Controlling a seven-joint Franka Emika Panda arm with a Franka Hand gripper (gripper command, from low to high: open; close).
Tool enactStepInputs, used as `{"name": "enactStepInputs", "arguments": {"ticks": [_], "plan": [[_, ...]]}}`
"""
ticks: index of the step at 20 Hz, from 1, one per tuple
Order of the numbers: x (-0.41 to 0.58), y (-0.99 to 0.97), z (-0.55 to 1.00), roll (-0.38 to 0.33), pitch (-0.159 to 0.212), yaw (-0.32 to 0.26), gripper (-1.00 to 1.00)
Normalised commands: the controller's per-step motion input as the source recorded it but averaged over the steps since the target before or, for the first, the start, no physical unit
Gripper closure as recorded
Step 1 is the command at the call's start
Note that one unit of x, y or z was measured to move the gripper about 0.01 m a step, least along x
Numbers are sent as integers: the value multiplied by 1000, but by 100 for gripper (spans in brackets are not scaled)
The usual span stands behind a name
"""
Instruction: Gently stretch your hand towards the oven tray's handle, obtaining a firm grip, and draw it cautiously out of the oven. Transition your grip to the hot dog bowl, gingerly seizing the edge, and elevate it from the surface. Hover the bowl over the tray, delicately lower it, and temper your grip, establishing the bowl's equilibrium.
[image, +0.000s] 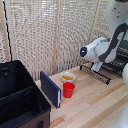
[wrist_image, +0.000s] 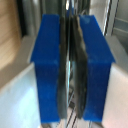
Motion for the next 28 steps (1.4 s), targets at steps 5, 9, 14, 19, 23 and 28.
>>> {"name": "enactStepInputs", "arguments": {"ticks": [5, 9, 14, 19, 23, 28], "plan": [[71, 457, -1, -20, 13, -28, -100], [21, 70, 21, -13, 15, -3, -100], [92, 12, 133, 16, -1, 44, -100], [127, 127, 359, 64, 8, -35, -100], [167, 222, 677, 72, 4, -94, -100], [174, 257, 724, 109, -4, -148, -100]]}}
